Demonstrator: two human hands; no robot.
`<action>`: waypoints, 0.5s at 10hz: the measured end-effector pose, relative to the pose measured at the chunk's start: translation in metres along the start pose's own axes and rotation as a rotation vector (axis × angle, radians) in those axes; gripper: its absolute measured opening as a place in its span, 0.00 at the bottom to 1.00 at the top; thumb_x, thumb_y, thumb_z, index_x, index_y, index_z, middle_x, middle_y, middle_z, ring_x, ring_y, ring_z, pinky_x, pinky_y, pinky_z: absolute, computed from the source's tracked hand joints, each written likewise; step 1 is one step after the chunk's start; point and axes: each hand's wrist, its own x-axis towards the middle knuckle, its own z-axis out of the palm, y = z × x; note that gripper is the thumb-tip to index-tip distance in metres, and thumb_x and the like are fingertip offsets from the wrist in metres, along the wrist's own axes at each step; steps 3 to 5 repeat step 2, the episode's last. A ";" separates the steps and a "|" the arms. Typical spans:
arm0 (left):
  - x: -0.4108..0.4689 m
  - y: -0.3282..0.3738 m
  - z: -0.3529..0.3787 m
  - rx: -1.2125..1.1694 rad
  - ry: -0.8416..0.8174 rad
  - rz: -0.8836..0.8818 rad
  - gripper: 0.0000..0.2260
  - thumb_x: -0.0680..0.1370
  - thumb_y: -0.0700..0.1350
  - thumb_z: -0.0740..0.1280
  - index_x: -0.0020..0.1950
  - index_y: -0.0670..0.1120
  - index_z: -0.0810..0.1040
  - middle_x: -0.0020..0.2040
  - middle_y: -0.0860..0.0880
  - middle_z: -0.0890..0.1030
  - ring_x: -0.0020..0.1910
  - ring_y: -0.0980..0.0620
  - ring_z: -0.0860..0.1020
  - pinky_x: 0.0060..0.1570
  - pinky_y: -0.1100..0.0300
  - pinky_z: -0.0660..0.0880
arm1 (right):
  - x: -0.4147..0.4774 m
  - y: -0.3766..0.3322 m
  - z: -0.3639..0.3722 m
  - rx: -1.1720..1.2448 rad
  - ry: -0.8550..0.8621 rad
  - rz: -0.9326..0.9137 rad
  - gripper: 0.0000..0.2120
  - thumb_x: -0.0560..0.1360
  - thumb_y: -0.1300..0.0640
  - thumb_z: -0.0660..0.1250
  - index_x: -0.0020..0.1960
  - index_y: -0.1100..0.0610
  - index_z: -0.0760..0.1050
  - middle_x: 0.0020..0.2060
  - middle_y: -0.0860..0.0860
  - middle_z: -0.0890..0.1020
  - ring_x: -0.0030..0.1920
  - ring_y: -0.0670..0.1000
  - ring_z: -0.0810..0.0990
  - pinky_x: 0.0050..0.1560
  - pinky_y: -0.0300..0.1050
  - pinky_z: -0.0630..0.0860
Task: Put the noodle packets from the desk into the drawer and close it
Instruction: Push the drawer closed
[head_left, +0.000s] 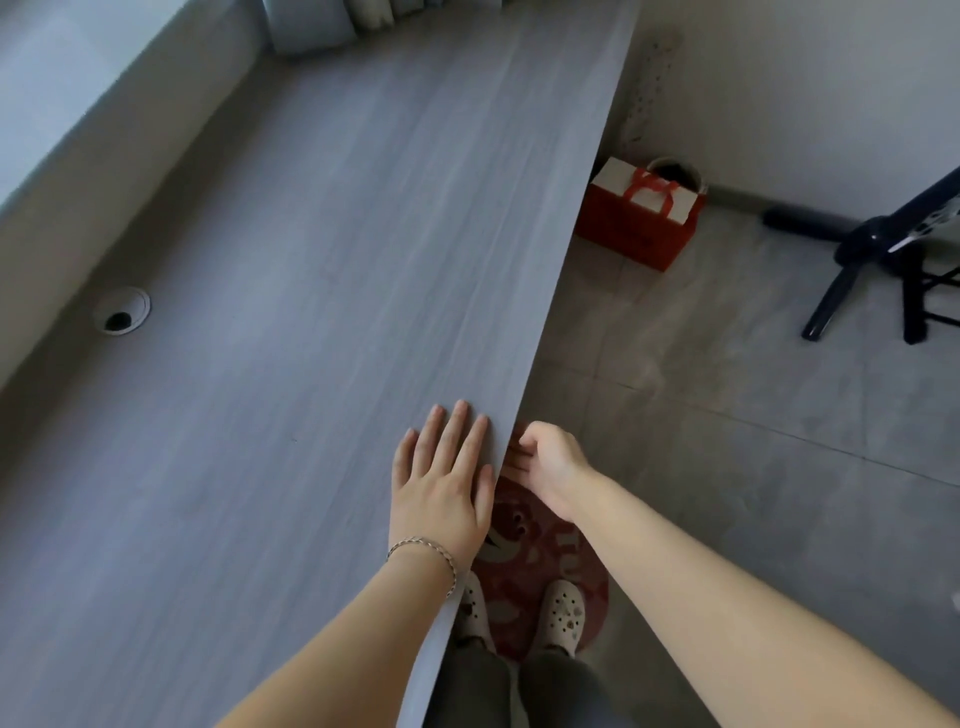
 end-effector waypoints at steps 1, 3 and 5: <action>-0.002 0.000 0.001 0.001 -0.039 -0.007 0.22 0.76 0.52 0.54 0.69 0.50 0.72 0.70 0.49 0.73 0.71 0.46 0.69 0.71 0.55 0.45 | -0.006 -0.009 -0.003 -0.242 -0.073 0.001 0.17 0.73 0.70 0.49 0.45 0.60 0.75 0.45 0.58 0.80 0.45 0.56 0.79 0.57 0.52 0.76; 0.001 -0.001 -0.001 0.040 -0.102 -0.022 0.22 0.76 0.52 0.53 0.67 0.50 0.74 0.68 0.48 0.76 0.68 0.44 0.72 0.70 0.52 0.53 | -0.023 -0.015 -0.004 -0.698 -0.078 -0.025 0.15 0.75 0.67 0.53 0.48 0.58 0.78 0.49 0.57 0.82 0.53 0.57 0.80 0.63 0.51 0.74; 0.001 -0.001 -0.001 0.040 -0.102 -0.022 0.22 0.76 0.52 0.53 0.67 0.50 0.74 0.68 0.48 0.76 0.68 0.44 0.72 0.70 0.52 0.53 | -0.023 -0.015 -0.004 -0.698 -0.078 -0.025 0.15 0.75 0.67 0.53 0.48 0.58 0.78 0.49 0.57 0.82 0.53 0.57 0.80 0.63 0.51 0.74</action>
